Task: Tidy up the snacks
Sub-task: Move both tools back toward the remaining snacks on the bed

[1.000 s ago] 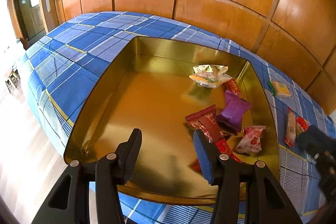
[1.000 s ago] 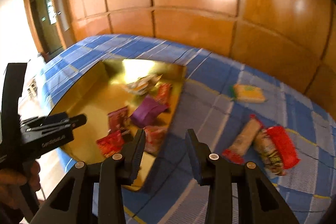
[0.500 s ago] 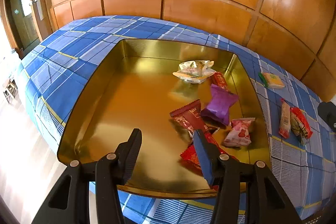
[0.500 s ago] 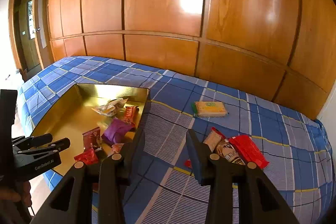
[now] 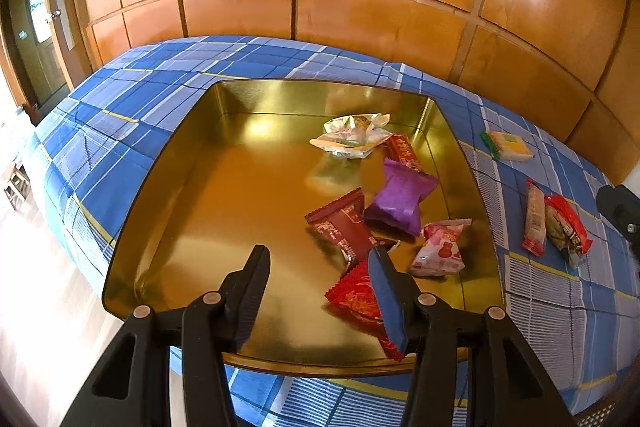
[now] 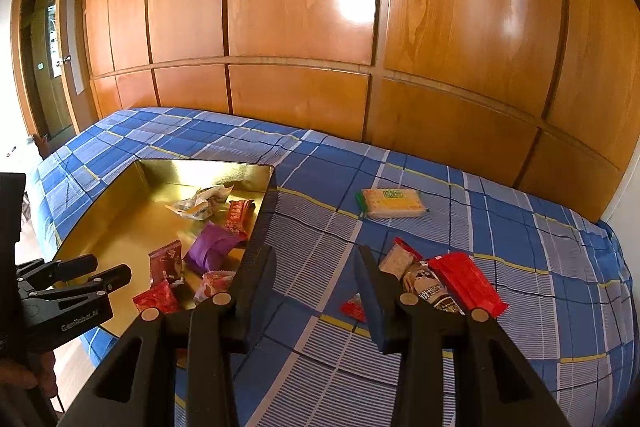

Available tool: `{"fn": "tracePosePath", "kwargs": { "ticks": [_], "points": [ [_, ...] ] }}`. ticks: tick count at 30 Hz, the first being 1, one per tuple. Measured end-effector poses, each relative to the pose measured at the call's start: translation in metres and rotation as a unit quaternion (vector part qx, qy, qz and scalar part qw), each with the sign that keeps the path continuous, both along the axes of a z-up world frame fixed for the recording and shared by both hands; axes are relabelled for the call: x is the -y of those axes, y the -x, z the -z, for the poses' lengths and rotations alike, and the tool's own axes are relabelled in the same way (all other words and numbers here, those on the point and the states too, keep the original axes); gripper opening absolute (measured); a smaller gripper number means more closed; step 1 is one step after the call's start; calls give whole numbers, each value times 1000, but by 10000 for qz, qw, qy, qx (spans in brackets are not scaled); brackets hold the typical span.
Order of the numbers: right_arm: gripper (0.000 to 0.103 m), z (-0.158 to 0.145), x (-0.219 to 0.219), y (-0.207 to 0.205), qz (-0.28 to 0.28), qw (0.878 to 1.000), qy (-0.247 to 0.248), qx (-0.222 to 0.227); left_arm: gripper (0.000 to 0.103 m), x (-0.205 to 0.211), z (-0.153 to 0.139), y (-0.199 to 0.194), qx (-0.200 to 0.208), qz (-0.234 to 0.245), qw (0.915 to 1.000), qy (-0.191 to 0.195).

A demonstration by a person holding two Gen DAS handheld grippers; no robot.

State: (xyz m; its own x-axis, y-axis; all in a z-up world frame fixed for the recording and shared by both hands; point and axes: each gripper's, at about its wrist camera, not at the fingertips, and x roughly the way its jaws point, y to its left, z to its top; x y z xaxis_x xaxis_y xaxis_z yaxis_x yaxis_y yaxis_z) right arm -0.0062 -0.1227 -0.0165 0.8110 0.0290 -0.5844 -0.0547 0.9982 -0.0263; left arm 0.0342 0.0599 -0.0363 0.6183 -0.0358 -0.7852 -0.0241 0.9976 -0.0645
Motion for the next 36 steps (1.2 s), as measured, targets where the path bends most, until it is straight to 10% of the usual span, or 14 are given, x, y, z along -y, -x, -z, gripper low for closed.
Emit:
{"fn": "tracePosePath", "kwargs": {
  "ticks": [24, 36],
  "points": [
    [47, 34, 206, -27, 725, 9837, 679, -1502, 52, 118, -16, 4, -47, 1975, 9802, -150],
    [47, 61, 308, -24, 1589, 9677, -1097, -1619, 47, 206, 4, -35, -376, 2729, 9596, -569]
  ]
}}
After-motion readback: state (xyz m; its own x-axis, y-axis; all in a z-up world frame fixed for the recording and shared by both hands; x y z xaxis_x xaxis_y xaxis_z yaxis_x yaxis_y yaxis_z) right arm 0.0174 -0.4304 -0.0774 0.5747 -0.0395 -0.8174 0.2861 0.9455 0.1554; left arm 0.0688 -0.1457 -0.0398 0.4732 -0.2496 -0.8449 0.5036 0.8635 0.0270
